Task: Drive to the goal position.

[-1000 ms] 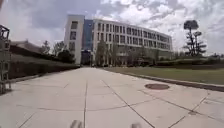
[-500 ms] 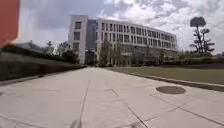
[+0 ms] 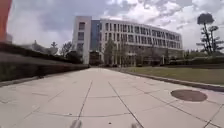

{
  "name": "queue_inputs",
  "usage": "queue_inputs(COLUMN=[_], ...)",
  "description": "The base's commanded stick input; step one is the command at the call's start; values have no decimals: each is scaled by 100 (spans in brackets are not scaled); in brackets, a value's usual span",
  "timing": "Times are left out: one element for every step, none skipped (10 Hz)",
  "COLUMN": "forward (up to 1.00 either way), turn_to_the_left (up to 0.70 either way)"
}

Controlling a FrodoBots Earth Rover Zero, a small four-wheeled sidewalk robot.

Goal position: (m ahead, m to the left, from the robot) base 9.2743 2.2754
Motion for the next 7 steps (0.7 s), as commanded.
queue_inputs(forward=[98, 98, 98, 98, 98, 98, 98], turn_to_the_left=[6, 6, 6, 6, 6, 6, 6])
